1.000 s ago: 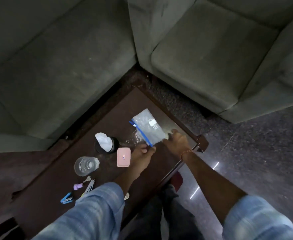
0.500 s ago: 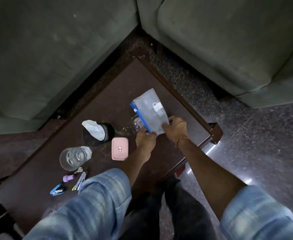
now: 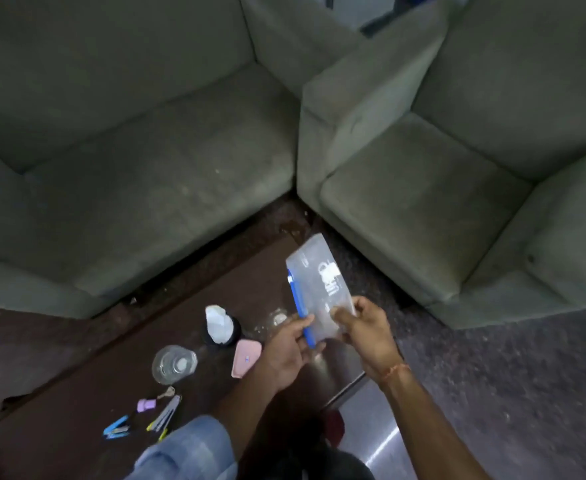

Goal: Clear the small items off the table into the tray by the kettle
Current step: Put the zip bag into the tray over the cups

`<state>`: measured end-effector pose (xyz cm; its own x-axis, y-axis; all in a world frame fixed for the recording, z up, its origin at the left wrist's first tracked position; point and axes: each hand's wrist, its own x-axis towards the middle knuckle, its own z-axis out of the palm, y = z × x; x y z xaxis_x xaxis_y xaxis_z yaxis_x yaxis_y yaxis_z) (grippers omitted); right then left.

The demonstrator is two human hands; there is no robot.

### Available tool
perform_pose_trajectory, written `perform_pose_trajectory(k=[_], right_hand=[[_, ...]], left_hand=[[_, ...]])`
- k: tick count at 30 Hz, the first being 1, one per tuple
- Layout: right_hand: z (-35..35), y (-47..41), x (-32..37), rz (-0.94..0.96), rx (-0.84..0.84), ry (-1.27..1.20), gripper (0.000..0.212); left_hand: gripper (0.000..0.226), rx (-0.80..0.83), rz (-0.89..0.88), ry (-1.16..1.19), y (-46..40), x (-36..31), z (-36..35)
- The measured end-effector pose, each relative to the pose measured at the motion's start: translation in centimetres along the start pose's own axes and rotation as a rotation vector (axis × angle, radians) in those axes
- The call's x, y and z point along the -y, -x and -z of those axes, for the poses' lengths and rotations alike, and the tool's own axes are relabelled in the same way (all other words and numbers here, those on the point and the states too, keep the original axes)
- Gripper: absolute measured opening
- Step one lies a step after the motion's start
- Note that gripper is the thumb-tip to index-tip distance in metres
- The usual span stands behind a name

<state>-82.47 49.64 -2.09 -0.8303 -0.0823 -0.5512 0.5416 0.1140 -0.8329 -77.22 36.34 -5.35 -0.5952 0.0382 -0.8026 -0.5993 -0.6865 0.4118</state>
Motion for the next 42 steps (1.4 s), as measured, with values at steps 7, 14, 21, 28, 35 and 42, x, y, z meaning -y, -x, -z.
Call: perform_pose_trajectory(k=[7,14,21,28,35,42], right_hand=[[0.4,4.8,6.9,0.029,0.387,-0.100,0.010],[-2.3,6.9,9.9,0.057,0.595,-0.224,0.045],[-8.1,11.4,7.1,0.018,0.745,-0.123,0.041],[-15.6,17.4,3.7,0.108,0.831,0.108,0.030],[-25.1,27.0,-3.3,0.145,0.897,0.276,0.034],[-34.4,38.9,-9.5,0.179,1.010,0.392,0.033]], left_hand=[[0.034,-0.006,-0.325,0.163,9.0,-5.3,-0.1],[0.028,-0.244,-0.645,0.294,14.6,-7.2,1.1],[0.019,-0.490,-0.722,0.377,21.0,-4.7,5.5],[0.010,-0.725,-0.738,0.410,29.1,-0.7,15.7],[0.010,-0.886,-0.806,0.493,38.2,5.4,28.9],[0.011,-0.965,-0.852,0.530,47.8,11.4,41.3]])
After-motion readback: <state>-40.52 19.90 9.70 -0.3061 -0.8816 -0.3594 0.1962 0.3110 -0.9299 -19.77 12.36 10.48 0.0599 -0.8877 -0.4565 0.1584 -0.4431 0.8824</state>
